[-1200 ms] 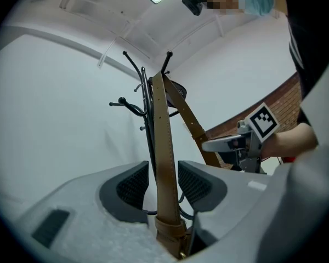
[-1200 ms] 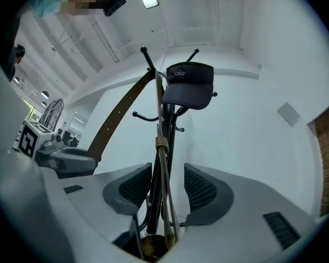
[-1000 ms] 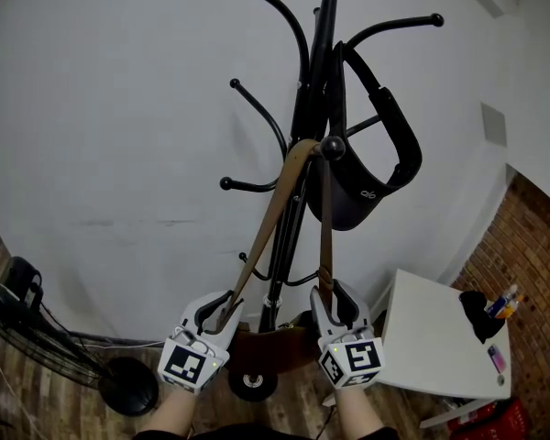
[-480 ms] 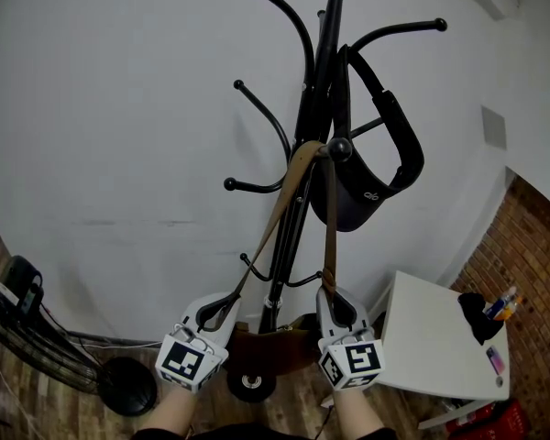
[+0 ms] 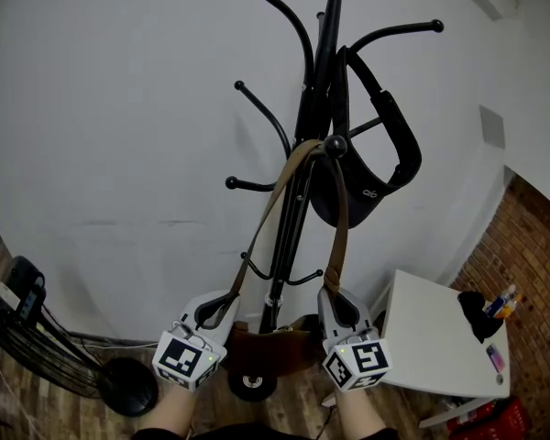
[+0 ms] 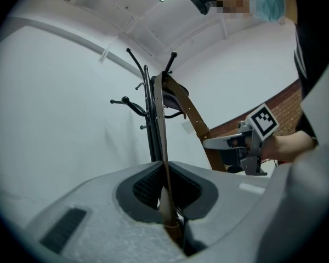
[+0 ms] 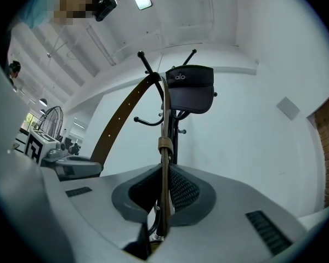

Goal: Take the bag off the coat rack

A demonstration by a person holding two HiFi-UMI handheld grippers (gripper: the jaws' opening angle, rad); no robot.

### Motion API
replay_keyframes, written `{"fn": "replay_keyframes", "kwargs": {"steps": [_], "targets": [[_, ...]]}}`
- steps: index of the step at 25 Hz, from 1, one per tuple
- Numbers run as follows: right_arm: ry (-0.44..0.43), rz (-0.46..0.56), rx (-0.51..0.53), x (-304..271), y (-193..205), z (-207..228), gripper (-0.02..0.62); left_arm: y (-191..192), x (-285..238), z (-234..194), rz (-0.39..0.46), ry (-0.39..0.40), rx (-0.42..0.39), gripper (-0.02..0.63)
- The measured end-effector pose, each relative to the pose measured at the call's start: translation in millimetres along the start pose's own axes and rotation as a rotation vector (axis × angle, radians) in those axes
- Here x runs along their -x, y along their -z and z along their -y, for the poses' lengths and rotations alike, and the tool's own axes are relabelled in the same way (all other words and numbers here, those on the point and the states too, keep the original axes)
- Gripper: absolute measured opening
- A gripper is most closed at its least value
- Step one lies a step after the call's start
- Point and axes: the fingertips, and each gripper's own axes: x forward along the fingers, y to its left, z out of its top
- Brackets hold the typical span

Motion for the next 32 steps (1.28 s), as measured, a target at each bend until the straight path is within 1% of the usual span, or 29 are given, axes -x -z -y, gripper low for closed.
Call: {"fn": "replay_keyframes", "kwargs": {"steps": [3, 8, 16, 19, 22, 24, 32], "targets": [[-0.008, 0.004, 0.003, 1.8, -4.6, -2.3, 0.028, -6.9, 0.3, -1.9, 0.007, -0.005, -0.006, 0.017], [-0.017, 0.018, -0.003, 8.8, -15.7, -4.6, 0.028, -15.7, 1.5, 2.9, 0.007, 0.017, -0.008, 0.017], [-0.031, 0.066, 0.008, 20.0, -39.7, -8.7, 0.028, -41.9, 5.4, 5.8, 0.063, 0.017, -0.046, 0.017], [-0.042, 0.085, 0.015, 26.1, -50.0, -12.2, 0.028, -53.3, 9.4, 7.5, 0.089, 0.008, -0.060, 0.017], [-0.052, 0.106, 0.021, 31.8, -60.9, -15.6, 0.028, -64.3, 12.7, 7.5, 0.084, -0.011, -0.069, 0.017], [-0.059, 0.117, 0.025, 36.0, -66.3, -18.4, 0.028, -71.1, 16.2, 8.6, 0.099, -0.021, -0.076, 0.017], [-0.092, 0.136, 0.021, 58.1, -76.4, -28.1, 0.028, -77.9, 35.8, 21.0, 0.102, -0.044, -0.085, 0.017]]}}
